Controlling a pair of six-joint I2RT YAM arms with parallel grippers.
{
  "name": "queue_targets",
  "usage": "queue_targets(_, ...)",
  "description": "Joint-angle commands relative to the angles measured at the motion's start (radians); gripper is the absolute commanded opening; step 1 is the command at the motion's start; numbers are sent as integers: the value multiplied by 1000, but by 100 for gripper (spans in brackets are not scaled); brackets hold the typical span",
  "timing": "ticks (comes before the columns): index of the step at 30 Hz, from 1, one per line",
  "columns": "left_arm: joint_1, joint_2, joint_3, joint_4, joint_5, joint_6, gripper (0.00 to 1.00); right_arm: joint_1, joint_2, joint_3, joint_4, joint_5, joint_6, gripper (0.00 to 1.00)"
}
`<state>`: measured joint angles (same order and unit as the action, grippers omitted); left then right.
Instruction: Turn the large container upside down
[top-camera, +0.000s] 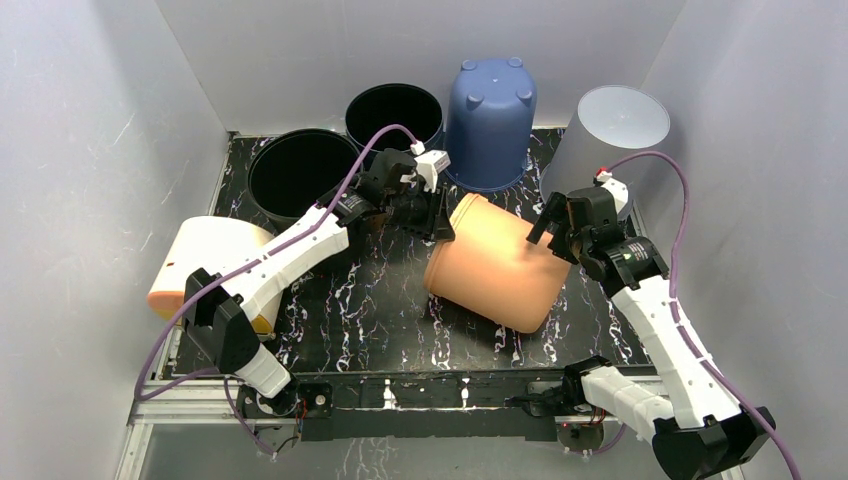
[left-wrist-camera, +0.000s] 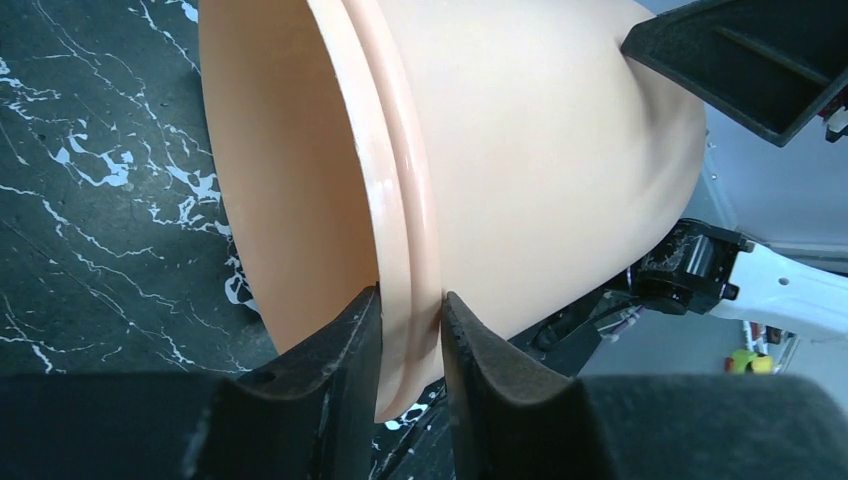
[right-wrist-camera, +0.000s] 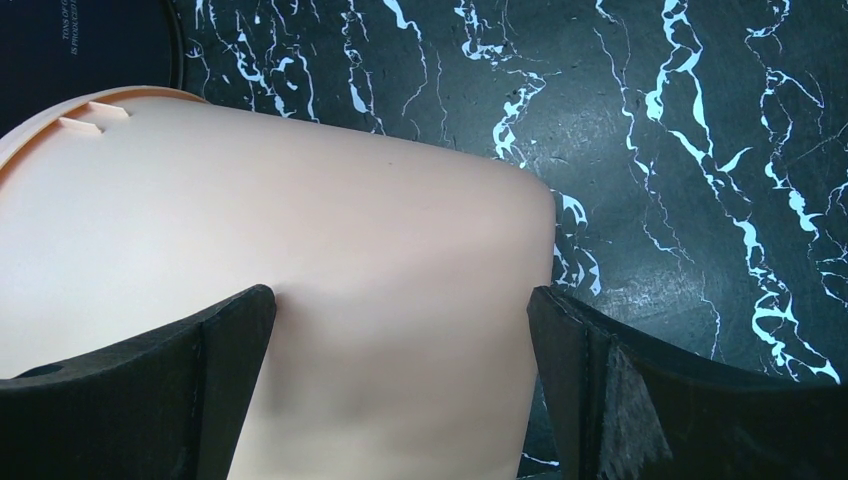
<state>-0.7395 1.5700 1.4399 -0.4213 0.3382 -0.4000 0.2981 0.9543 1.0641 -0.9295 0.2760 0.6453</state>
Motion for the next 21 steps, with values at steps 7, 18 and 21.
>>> queue_targets(7,-27,18,46,-96,-119,62,9,4,-11,-23,-81,-67,13,98)
queue_targets(18,-26,12,-2,-100,-109,40,0,-5,-73,62,-180,-54,93,98)
queue_targets(21,-26,12,-13,-95,-103,36,0,-5,-103,96,-231,25,115,98)
